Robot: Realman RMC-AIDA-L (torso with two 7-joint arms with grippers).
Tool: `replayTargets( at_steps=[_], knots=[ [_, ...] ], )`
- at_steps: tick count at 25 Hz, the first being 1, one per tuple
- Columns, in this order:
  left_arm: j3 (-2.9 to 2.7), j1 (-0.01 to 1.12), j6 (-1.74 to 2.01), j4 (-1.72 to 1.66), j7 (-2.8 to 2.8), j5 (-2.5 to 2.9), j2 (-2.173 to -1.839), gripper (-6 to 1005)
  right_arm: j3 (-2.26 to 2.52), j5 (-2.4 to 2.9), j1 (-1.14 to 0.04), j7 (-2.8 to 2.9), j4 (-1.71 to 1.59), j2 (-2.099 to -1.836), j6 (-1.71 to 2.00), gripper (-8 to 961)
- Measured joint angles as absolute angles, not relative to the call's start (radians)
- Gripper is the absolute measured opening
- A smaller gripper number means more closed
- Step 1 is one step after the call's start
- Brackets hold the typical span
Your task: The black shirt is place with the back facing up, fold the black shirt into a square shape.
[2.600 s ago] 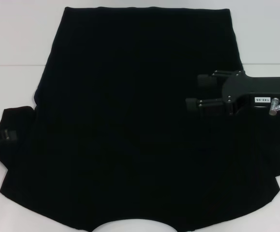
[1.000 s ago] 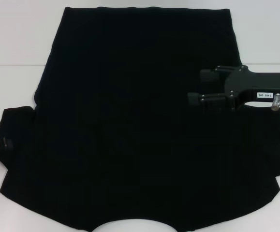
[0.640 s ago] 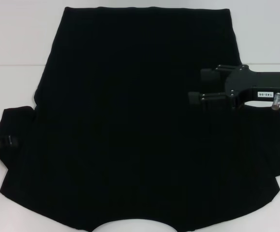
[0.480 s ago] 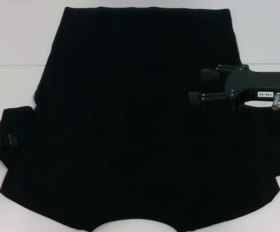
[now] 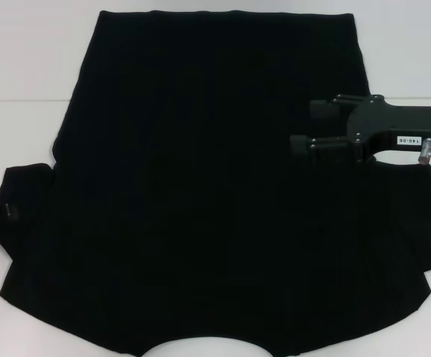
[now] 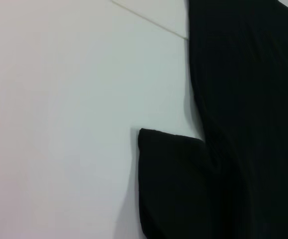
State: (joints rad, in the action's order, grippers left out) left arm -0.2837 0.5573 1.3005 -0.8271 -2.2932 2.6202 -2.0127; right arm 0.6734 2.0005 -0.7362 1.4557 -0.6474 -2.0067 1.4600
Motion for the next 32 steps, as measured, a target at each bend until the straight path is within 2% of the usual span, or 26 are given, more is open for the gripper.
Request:
replayTargets(
  at_steps=[9,12,17,22,32],
  knots=[
    [-0.314,0.568,1.269,-0.827,-2.302,2.635,-2.017,555,0.673,2.0,-0.736,1.456,-0.647,-2.006,1.46,911],
    [-0.316,0.573,1.258,-0.827,-2.302,2.639,-2.017,351,0.673,2.0,-0.736,1.456,-0.647,-2.006,1.46,911],
    [-0.336,0.574,1.23,-0.827,-2.308,2.643,-2.02,114,0.671,2.0,-0.735,1.456,-0.647,-2.006,1.46,911],
    [-0.355,0.574,1.212,-0.827,-2.316,2.643,-2.023,-5,0.658,2.0,-0.731,1.456,-0.647,-2.006,1.46,910],
    [-0.352,0.575,1.193,-0.85,-2.316,2.643,-2.021,0,0.647,2.0,-0.727,1.456,-0.647,-2.008,1.464,910]
  ],
)
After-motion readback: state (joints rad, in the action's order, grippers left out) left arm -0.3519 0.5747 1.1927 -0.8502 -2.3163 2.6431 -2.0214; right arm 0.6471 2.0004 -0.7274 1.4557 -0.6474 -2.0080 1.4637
